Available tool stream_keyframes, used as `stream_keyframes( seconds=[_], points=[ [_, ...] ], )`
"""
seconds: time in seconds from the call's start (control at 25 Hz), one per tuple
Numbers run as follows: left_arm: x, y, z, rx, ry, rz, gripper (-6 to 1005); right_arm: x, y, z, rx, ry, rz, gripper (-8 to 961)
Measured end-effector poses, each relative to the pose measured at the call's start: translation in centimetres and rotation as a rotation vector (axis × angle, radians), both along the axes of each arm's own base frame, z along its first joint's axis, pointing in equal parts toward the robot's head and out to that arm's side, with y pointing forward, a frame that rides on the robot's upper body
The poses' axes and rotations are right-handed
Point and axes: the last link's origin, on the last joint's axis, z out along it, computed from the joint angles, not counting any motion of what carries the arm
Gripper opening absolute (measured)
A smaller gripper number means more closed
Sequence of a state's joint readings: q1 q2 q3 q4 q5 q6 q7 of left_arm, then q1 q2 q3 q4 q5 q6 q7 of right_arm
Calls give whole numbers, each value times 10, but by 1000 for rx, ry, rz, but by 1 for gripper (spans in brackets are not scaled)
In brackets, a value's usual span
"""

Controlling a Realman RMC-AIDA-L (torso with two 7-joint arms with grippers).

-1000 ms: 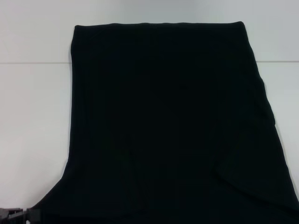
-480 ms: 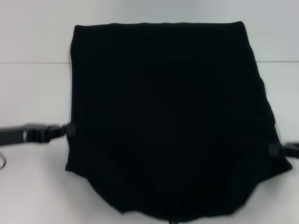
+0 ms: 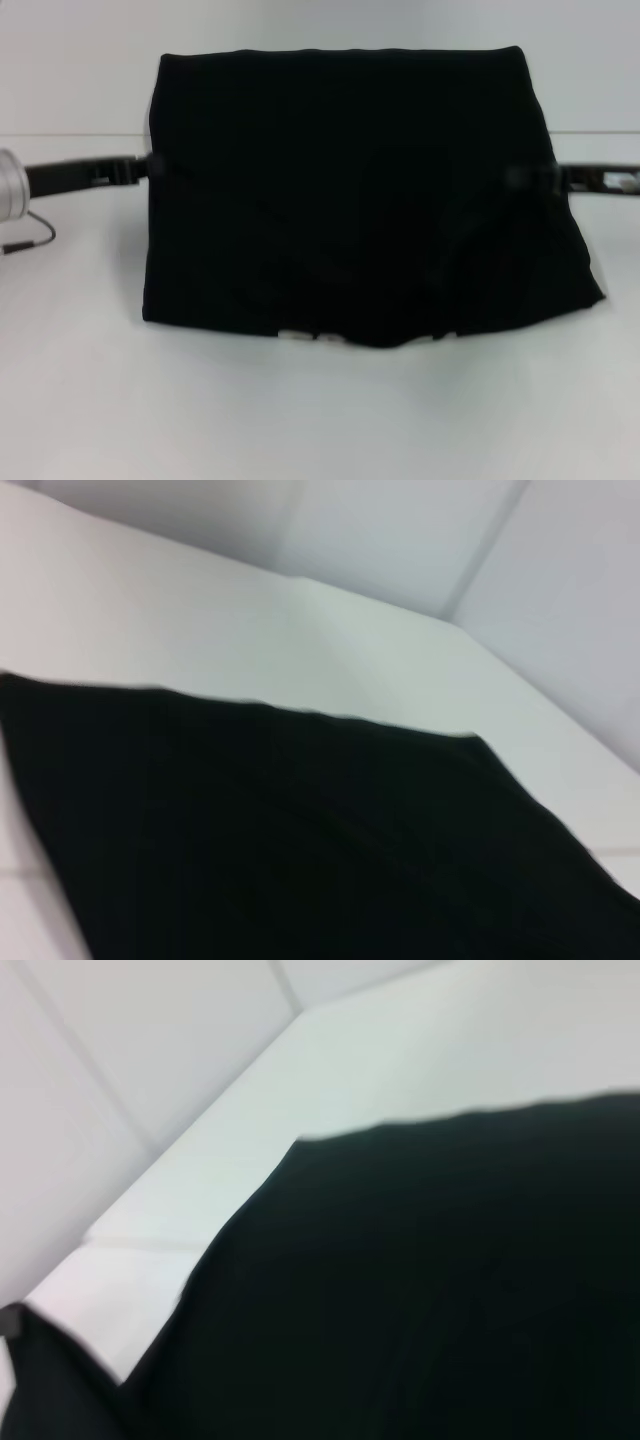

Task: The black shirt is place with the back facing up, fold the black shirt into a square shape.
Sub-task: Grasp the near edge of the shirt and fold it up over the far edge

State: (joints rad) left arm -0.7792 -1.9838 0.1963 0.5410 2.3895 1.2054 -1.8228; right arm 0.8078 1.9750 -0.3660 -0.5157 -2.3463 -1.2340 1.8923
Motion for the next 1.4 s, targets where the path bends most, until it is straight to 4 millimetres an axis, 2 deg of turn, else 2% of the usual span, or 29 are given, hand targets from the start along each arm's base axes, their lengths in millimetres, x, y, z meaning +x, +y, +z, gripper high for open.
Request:
stream_keyframes(
  seconds=[0.24,0.36,0.52,0.72,0.92,1.04,1.2,1.24,1.4],
  points=[
    [12,33,4,125,58,44,176,-25,44,-17,159,-85,-52,64],
    [19,45,7,170,90,46,179,-38,59,-20,212,-125,-57,64],
    [24,57,6,211,140,55,182,-48,70,-22,262,-151,-68,64],
    [20,59,-12,228,215,70,187,-43,70,-32,276,-163,-119,64],
    [18,54,-42,220,306,66,192,-33,66,-47,301,-180,-188,64],
    [18,53,-52,221,336,68,194,-30,63,-54,307,-174,-213,64],
    [18,52,-56,215,344,68,198,-24,59,-55,328,-152,-248,104],
    [18,51,-57,215,344,68,228,-20,58,-55,339,-143,-265,114],
    [16,50,-57,212,347,71,351,-13,56,-52,361,-136,-287,268]
  ],
)
